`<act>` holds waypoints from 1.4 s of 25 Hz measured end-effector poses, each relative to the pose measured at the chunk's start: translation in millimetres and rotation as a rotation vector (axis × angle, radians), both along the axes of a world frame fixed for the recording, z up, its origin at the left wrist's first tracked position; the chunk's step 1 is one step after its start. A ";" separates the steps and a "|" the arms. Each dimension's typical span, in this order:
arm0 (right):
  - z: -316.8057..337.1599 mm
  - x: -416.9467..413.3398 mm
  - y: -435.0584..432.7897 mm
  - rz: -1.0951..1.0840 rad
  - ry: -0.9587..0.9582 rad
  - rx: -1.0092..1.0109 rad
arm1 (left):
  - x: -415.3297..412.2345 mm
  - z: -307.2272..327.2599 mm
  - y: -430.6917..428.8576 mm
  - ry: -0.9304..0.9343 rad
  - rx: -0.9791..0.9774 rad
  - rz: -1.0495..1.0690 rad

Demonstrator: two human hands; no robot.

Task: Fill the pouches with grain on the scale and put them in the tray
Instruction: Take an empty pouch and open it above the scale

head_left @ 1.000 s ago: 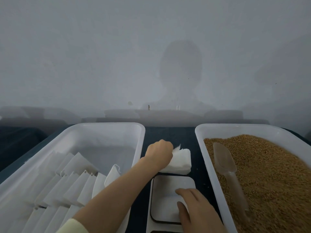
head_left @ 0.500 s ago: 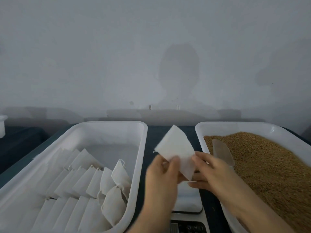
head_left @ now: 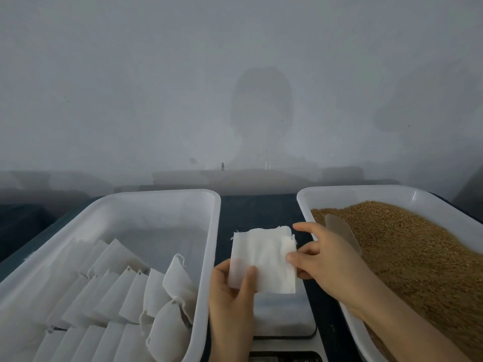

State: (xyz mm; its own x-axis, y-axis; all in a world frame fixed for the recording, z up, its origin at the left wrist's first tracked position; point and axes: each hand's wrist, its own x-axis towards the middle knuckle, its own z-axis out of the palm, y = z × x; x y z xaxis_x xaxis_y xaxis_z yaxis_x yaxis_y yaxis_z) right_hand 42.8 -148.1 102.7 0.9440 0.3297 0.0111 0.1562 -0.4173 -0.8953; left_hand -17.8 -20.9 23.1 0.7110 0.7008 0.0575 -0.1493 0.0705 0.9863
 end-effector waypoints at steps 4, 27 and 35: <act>-6.8 -9.2 4.5 -0.005 -0.040 -0.088 | -4.5 -6.6 -6.8 -0.011 0.382 -0.059; -23.5 -16.9 15.4 0.240 -0.349 -0.359 | -6.5 -10.0 -9.7 -0.230 0.279 0.030; -12.4 -12.1 -2.1 0.171 -0.015 -0.132 | -13.5 -8.2 -14.0 -0.203 0.569 0.076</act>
State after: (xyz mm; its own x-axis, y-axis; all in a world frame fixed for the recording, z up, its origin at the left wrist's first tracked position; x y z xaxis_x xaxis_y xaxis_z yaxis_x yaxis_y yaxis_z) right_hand 30.7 -150.2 90.4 0.8742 0.4848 -0.0292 0.2478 -0.4970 -0.8316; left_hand -31.2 -34.9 14.9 0.5960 0.5685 0.5671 -0.3221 -0.4777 0.8174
